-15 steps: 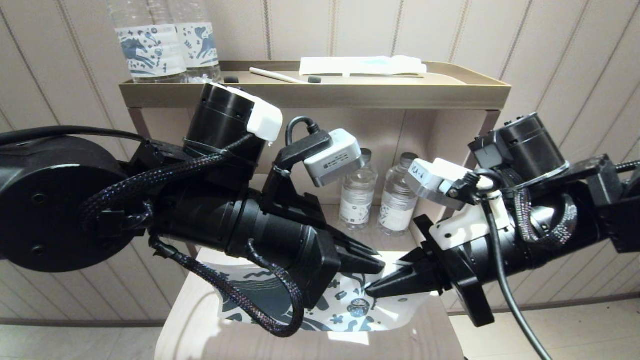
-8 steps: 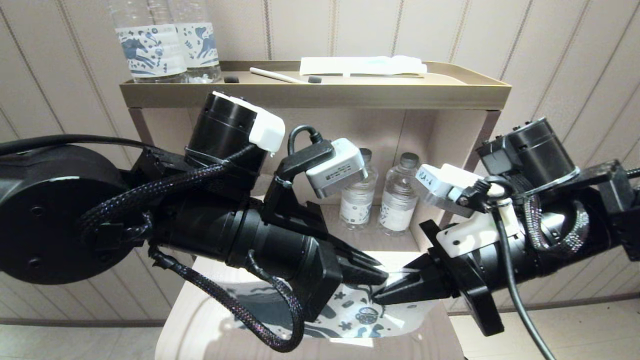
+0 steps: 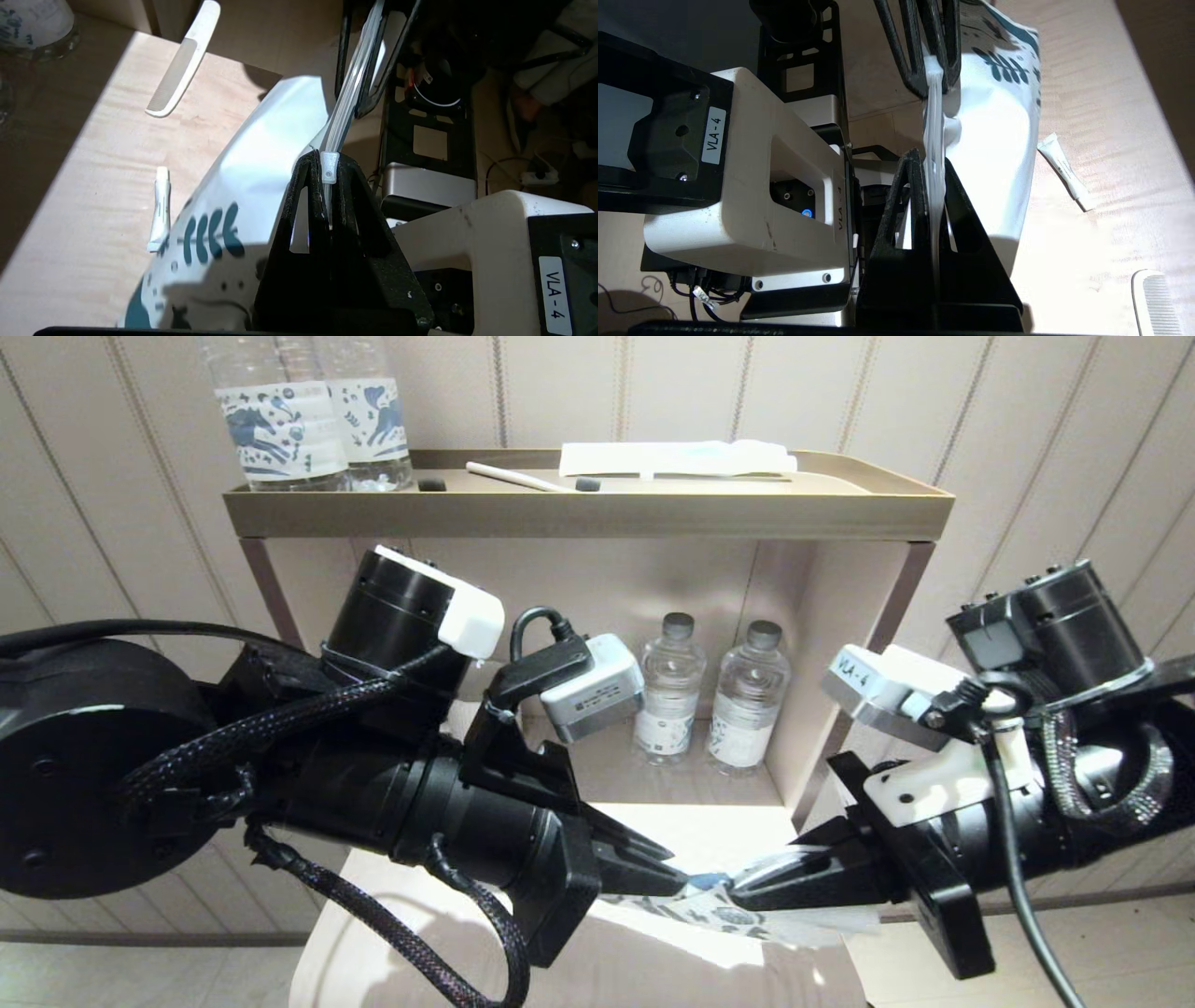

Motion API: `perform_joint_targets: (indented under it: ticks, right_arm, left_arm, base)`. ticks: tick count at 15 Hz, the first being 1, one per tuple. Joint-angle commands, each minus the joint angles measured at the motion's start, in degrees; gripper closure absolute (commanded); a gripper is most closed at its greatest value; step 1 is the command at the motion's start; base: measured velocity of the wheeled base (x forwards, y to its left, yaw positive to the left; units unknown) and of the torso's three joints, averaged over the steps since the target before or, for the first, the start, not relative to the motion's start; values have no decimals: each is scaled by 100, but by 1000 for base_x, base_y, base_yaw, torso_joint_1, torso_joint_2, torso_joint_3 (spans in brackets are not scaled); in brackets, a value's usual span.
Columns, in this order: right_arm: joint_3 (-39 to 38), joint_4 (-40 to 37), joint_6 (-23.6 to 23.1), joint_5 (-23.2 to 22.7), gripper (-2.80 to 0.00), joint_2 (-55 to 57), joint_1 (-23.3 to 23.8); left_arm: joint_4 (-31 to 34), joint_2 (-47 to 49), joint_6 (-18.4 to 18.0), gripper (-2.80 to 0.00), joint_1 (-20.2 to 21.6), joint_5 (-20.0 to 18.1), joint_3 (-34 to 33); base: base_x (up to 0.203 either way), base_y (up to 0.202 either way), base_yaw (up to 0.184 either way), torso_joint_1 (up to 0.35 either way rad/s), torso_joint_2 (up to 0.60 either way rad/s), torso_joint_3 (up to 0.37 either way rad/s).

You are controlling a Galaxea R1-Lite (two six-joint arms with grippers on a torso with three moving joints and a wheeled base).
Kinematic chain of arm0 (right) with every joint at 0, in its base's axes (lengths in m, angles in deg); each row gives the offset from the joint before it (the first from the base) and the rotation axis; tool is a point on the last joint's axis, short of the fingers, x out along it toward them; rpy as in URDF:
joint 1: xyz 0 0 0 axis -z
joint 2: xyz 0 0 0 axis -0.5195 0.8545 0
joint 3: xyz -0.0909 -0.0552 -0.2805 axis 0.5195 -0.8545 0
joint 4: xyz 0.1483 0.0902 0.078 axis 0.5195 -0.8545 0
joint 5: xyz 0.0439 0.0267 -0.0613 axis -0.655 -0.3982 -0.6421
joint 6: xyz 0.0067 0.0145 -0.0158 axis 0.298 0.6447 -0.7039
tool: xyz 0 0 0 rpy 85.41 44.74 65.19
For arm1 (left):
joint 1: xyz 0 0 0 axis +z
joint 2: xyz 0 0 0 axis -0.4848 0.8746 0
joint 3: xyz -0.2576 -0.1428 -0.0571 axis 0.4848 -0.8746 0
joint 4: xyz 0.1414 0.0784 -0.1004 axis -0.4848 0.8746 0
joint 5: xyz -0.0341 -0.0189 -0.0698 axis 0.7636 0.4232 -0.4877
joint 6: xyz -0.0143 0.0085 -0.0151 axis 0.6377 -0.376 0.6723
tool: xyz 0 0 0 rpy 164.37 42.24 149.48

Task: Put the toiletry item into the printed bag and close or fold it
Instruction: Open the storage bag

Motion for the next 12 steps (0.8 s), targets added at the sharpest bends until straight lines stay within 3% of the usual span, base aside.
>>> perform_joint_targets:
  ticks: [1,12]
  right_arm:
    - [-105,-13,-18,-29,0,-194,96]
    - [-548,-39,-93,-73,0,-704,285]
  left_arm:
    - [0,-118,-14,0,134,-23,-88]
    - [0,-480,-307,0,696,-59,-545]
  base:
    - [0,0,0,0,0,0]
    - [0,0,0,0,0,0]
